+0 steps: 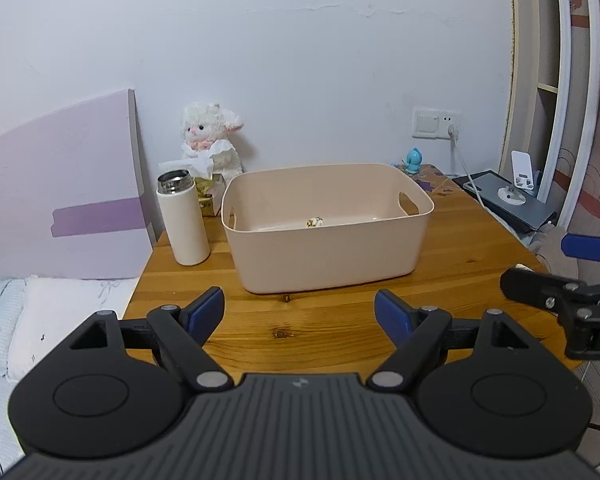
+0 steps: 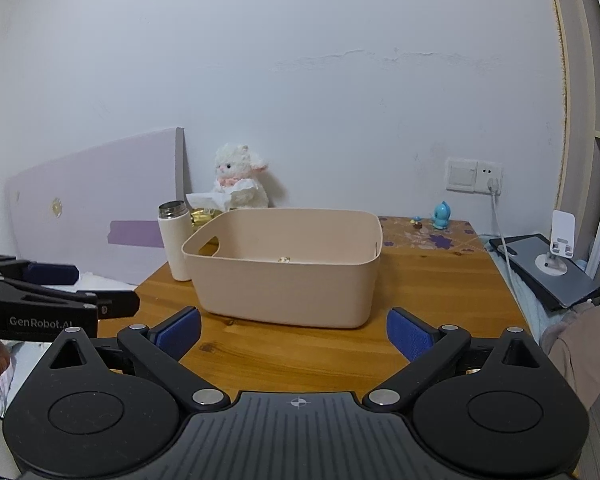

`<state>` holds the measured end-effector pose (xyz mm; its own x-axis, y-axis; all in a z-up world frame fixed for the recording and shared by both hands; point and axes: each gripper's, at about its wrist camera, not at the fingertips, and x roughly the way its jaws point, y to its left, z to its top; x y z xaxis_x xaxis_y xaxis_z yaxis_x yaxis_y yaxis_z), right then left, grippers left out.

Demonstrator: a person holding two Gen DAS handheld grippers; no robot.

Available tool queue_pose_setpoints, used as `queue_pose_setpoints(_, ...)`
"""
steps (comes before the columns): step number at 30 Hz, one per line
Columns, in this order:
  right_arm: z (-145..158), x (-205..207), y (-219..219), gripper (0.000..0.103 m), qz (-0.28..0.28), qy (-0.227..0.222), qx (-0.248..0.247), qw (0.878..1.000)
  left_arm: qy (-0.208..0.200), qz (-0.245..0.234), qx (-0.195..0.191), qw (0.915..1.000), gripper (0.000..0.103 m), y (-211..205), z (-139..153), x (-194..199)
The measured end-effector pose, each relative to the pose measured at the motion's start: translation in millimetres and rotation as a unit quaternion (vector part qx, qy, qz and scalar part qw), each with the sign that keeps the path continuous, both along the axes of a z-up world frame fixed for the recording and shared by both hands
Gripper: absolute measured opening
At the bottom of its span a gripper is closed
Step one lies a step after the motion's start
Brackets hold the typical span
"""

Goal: Organize objects

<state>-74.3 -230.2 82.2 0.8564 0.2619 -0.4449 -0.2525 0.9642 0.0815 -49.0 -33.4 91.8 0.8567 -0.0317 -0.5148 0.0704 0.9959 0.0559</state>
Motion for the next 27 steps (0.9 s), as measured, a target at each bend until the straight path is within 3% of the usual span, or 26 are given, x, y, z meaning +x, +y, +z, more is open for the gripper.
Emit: queue_pose_setpoints(27,-4.4,-0.5,-4.3,0.102,-0.009,0.013,-0.005,1.0,0.003,0.005,-0.009,0.9999,0.09,4.3,-0.5,-4.6)
